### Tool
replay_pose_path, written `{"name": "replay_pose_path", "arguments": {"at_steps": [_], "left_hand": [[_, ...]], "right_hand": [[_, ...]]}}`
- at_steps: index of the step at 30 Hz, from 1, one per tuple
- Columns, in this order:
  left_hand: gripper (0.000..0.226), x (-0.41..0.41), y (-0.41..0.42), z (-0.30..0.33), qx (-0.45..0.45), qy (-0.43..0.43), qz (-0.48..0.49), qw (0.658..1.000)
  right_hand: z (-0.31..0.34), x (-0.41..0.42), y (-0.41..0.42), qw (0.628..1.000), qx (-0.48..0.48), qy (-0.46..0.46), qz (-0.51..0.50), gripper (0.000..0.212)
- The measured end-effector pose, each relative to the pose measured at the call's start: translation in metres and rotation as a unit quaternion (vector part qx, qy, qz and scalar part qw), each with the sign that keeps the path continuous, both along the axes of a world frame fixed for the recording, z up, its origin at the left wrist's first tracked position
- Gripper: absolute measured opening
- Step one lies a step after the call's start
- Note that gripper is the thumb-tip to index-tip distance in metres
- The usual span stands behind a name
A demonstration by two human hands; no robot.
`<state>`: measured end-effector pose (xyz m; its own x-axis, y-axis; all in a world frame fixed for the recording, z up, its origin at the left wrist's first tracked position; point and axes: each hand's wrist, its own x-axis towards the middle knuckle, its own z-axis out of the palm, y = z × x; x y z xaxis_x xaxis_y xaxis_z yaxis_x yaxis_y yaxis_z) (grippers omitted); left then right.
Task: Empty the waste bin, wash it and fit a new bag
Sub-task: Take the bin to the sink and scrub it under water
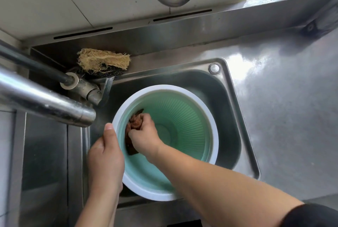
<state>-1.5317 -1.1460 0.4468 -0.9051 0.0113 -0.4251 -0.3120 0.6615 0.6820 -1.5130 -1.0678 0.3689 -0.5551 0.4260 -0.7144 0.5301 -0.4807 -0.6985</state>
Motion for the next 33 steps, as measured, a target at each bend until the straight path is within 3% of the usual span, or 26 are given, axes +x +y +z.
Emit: {"name": "replay_pose_path", "arguments": {"at_steps": [4,8,10,14,24,26,27,29,30,31,33], "left_hand": [[0.060,0.004,0.007,0.004,-0.011,0.039,-0.072,0.997],[0.060,0.011,0.014,0.011,-0.006,0.080,-0.139,0.987],[0.061,0.016,0.021,0.014,0.002,0.084,-0.169,0.982],[0.060,0.018,0.033,0.016,0.009,0.103,-0.212,0.972],[0.060,0.016,0.045,0.017,0.014,0.112,-0.251,0.961],[0.061,0.020,0.051,0.018,0.017,0.109,-0.257,0.960],[0.061,0.023,0.053,0.018,0.023,0.108,-0.258,0.960],[0.060,0.026,0.056,0.017,0.034,0.109,-0.261,0.959],[0.058,0.027,0.056,0.017,0.035,0.110,-0.262,0.958],[0.057,0.028,0.056,0.017,0.035,0.112,-0.262,0.958],[0.059,0.027,0.054,0.016,0.028,0.111,-0.258,0.959]], "right_hand": [[-0.031,0.012,-0.002,0.967,0.125,-0.043,0.220,0.041],[-0.061,0.031,0.006,0.843,0.254,-0.052,0.470,0.032],[-0.073,0.043,0.014,0.780,0.290,-0.081,0.549,0.035],[-0.089,0.060,0.025,0.722,0.351,-0.124,0.584,0.049],[-0.099,0.057,0.059,0.546,0.475,-0.202,0.660,0.046],[-0.096,0.047,0.069,0.564,0.511,-0.189,0.621,0.046],[-0.093,0.044,0.075,0.598,0.523,-0.152,0.587,0.046],[-0.081,0.046,0.090,0.700,0.534,-0.028,0.473,0.041],[-0.079,0.049,0.094,0.730,0.528,0.016,0.435,0.039],[-0.078,0.050,0.098,0.720,0.542,0.040,0.431,0.037],[-0.090,0.050,0.097,0.635,0.597,0.019,0.489,0.038]]}}
